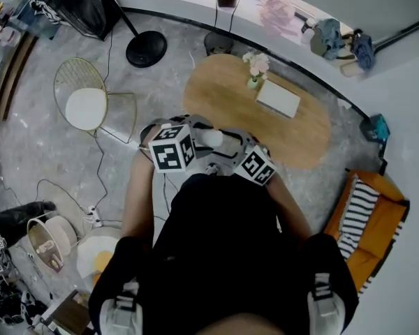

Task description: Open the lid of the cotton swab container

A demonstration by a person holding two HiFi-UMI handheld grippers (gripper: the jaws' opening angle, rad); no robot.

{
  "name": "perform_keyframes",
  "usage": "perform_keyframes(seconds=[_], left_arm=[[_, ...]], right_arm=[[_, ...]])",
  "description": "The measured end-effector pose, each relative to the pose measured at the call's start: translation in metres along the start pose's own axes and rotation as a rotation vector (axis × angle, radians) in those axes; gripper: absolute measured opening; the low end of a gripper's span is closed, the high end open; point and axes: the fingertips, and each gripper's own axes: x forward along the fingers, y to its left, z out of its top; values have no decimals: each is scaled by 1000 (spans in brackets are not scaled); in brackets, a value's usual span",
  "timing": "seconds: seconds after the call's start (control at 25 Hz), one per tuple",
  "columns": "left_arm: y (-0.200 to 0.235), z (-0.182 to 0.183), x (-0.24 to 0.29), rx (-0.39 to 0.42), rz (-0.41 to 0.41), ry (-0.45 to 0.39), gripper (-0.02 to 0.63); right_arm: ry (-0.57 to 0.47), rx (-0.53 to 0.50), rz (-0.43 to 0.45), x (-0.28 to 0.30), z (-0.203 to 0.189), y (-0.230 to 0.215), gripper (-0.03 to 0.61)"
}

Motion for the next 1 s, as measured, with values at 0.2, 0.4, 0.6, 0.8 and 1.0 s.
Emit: perform_keyframes(seconds=[0.2,0.4,0.6,0.8,1.0], left_arm=[[-12,7,-5,32,-1,-7,227],[-23,15,-9,57,-8,-40,227],[-24,23,-15,61,-14,-85,225],[-21,36,-21,77,11,-178,227],[-20,33,-16,105,28,-185,227]], right_arm=[[-51,-24,-5,1,21,6,284],[-87,-36,22,5,40,18,264],[-108,-14,39,1,48,20,215],[-118,50,64,-5,52,20,212],[-61,12,83,-3,46,18,212]])
